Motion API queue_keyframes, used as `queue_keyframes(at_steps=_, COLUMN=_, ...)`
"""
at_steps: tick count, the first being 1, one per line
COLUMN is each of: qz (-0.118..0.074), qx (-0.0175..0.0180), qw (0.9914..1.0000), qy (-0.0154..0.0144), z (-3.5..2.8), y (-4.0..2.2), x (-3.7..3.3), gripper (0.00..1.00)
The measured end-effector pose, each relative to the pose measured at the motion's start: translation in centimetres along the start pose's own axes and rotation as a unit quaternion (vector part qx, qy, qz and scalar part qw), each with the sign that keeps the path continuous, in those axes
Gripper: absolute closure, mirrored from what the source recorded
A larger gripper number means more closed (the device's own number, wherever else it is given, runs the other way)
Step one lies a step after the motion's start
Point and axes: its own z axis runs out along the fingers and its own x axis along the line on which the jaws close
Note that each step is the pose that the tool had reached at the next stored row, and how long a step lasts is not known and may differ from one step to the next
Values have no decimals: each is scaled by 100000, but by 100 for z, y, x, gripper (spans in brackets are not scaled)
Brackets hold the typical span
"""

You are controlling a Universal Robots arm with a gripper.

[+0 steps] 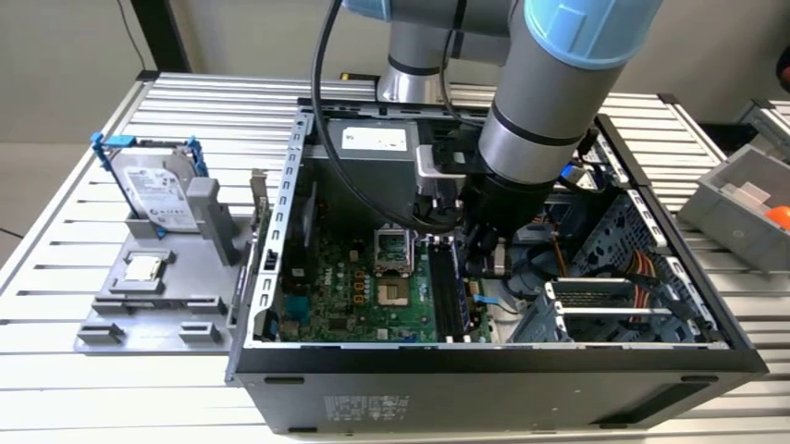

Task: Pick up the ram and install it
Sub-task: 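Press down the ram until it locks into place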

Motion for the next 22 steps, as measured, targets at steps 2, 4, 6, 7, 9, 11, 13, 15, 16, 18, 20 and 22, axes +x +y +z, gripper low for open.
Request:
queue_keyframes(at_steps=2, qz=0, qx=-1, qw=100000, qy=8, z=1, y=0, x=0, gripper=100)
queue_keyframes(at_steps=4, qz=-1, qx=-1, qw=100000, qy=27, z=1, y=0, x=0, gripper=100)
queue_keyframes(at_steps=6, qz=-1, qx=1, qw=100000, qy=31, z=7, y=-1, x=-1, gripper=100)
queue_keyframes(at_steps=7, qz=0, qx=1, qw=100000, qy=36, z=10, y=-1, x=0, gripper=100)
queue_keyframes(at_steps=9, qz=7, qx=-1, qw=100000, qy=48, z=15, y=0, x=3, gripper=100)
queue_keyframes(at_steps=11, qz=5, qx=0, qw=100000, qy=43, z=20, y=-1, x=6, gripper=100)
queue_keyframes(at_steps=13, qz=2, qx=0, qw=100000, qy=47, z=31, y=-2, x=6, gripper=100)
queue_keyframes(at_steps=15, qz=-3, qx=-4, qw=100000, qy=79, z=51, y=-2, x=7, gripper=100)
queue_keyframes(at_steps=16, qz=-1, qx=-5, qw=100000, qy=120, z=68, y=-3, x=7, gripper=100)
queue_keyframes(at_steps=18, qz=3, qx=-2, qw=100000, qy=161, z=95, y=-3, x=7, gripper=100)
queue_keyframes(at_steps=20, qz=4, qx=-2, qw=100000, qy=171, z=98, y=-2, x=7, gripper=100)
queue_keyframes(at_steps=22, qz=6, qx=-9, qw=100000, qy=182, z=99, y=-2, x=7, gripper=100)
